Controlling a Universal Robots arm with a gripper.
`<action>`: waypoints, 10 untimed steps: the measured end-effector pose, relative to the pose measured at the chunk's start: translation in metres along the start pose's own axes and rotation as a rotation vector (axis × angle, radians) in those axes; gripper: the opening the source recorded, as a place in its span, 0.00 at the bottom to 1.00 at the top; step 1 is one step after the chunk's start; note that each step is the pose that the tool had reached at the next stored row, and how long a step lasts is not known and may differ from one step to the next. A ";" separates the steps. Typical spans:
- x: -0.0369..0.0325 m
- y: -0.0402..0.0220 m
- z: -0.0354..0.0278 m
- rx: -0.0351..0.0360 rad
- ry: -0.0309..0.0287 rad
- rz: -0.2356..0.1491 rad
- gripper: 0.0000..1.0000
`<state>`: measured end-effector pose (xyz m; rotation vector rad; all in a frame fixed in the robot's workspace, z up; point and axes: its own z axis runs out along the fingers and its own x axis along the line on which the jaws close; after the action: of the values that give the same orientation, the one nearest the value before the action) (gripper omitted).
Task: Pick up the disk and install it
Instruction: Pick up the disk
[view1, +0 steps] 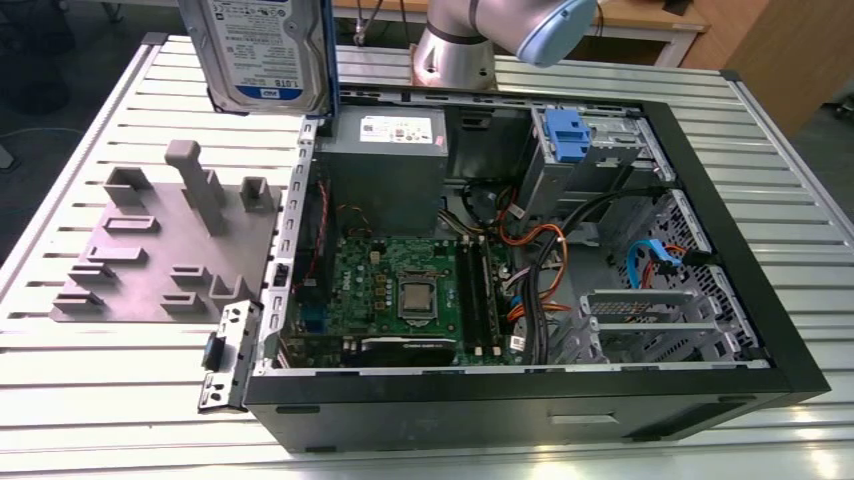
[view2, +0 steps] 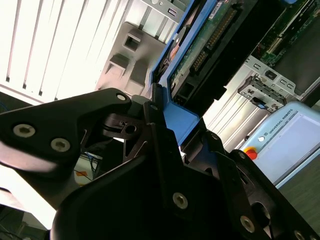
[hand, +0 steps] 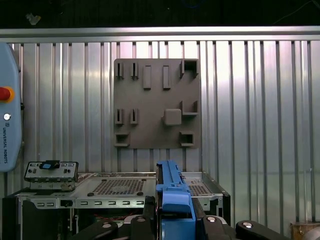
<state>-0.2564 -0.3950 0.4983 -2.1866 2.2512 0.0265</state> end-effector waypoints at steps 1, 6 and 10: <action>0.0000 0.0000 0.0000 0.0000 0.0000 0.000 0.36; 0.0000 -0.0007 -0.0001 -0.0002 0.0002 0.000 0.36; -0.0001 -0.0031 -0.0001 -0.0001 0.0001 0.000 0.36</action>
<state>-0.2534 -0.3951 0.4984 -2.1868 2.2512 0.0265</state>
